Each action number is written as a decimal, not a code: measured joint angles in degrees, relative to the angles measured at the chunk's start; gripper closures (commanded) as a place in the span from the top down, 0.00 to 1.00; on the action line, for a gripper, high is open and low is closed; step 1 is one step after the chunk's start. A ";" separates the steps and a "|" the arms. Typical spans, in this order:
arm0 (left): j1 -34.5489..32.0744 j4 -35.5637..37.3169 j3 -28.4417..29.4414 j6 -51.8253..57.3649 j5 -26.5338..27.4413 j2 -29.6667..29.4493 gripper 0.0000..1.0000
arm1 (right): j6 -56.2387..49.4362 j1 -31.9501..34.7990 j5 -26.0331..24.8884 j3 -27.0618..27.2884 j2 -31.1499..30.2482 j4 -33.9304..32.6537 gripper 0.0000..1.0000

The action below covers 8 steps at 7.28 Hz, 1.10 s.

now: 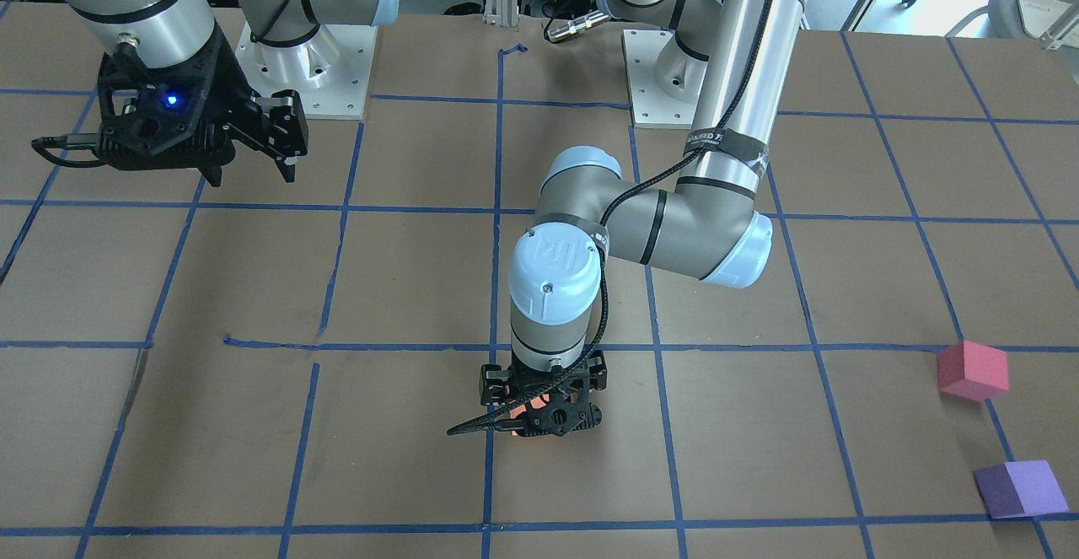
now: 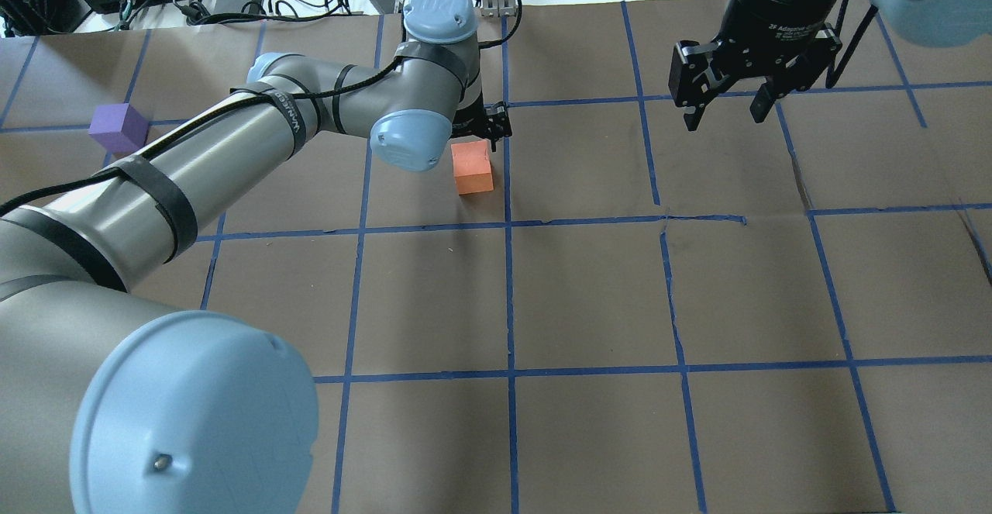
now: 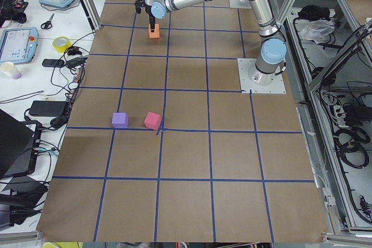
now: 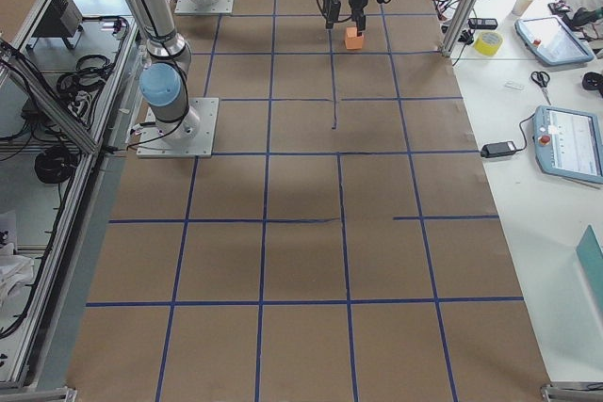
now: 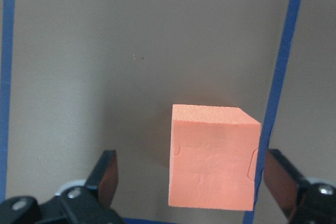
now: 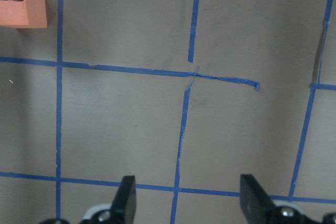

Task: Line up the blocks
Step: 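Grasp the orange cube with the left gripper and lift it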

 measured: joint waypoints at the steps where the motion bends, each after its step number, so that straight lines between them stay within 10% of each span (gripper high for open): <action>1: -0.11 0.05 0.04 0.26 0.00 -0.71 1.00 | 0.03 -0.02 -0.10 0.01 -0.06 0.16 0.74; 3: -0.16 0.07 0.12 0.40 -0.01 -2.27 0.98 | 0.07 -0.03 -0.14 0.06 -0.10 0.16 0.74; 5: -0.17 0.13 0.15 0.79 -0.08 -2.80 0.43 | 0.17 -0.07 -0.07 0.02 -0.10 -0.18 0.74; 7: -0.17 0.16 0.15 1.36 -0.11 -2.85 0.12 | 0.47 -0.12 -0.17 0.03 -0.08 -0.44 0.74; 8: -0.17 0.16 0.18 1.39 -0.12 -2.68 0.12 | 0.75 -0.18 -0.21 -0.22 -0.08 -0.68 0.60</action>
